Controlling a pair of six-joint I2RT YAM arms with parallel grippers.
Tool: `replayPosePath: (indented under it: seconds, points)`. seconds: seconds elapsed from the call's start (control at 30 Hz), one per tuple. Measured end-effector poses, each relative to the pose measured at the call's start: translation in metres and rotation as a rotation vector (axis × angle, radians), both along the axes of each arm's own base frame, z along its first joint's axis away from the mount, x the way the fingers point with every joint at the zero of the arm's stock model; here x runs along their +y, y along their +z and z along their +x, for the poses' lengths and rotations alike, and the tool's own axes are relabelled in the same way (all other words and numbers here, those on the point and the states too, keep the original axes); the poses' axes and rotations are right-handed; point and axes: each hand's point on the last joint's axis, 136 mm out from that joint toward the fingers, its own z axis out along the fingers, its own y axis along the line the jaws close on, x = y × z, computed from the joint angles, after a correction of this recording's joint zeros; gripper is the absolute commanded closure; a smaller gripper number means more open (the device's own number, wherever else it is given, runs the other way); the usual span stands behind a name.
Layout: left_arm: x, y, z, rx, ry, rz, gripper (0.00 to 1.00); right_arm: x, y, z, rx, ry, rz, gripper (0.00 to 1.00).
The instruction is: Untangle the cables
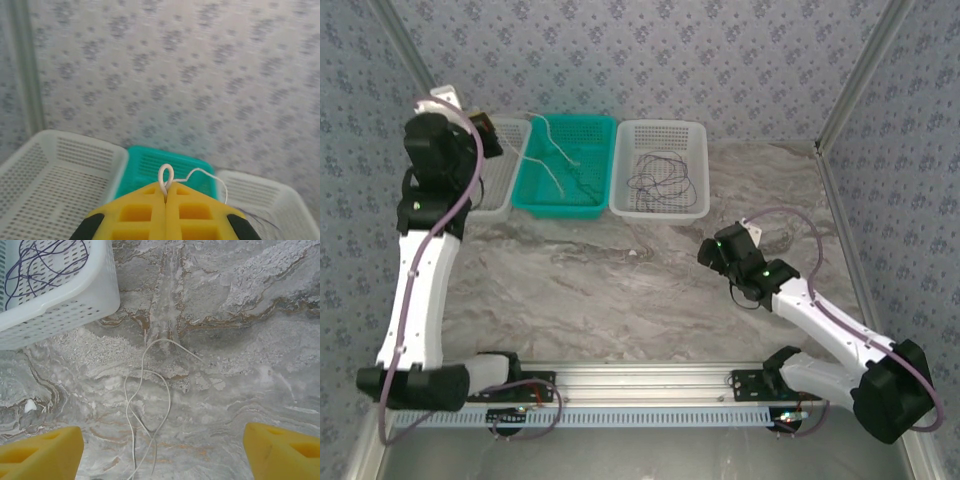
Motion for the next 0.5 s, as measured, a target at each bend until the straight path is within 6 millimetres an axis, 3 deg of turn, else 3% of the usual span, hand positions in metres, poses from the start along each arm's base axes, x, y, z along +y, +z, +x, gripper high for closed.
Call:
replayPosePath:
  seconds: [0.13, 0.27, 0.47, 0.5]
  points:
    - [0.061, -0.025, 0.037, 0.037, 0.103, -0.044, 1.00, 0.000, 0.007, -0.005, -0.010, 0.017, -0.017, 0.15]
    - [0.113, -0.046, 0.061, 0.066, 0.181, -0.073, 1.00, -0.001, 0.010, -0.009, -0.013, 0.021, -0.017, 0.15]
    - [0.152, -0.073, 0.095, 0.117, 0.181, -0.105, 0.99, 0.000, 0.012, -0.013, -0.014, 0.026, -0.010, 0.15]
    - [0.155, -0.082, 0.100, 0.134, 0.174, -0.112, 0.88, -0.001, 0.013, -0.013, -0.017, 0.025, -0.008, 0.15]
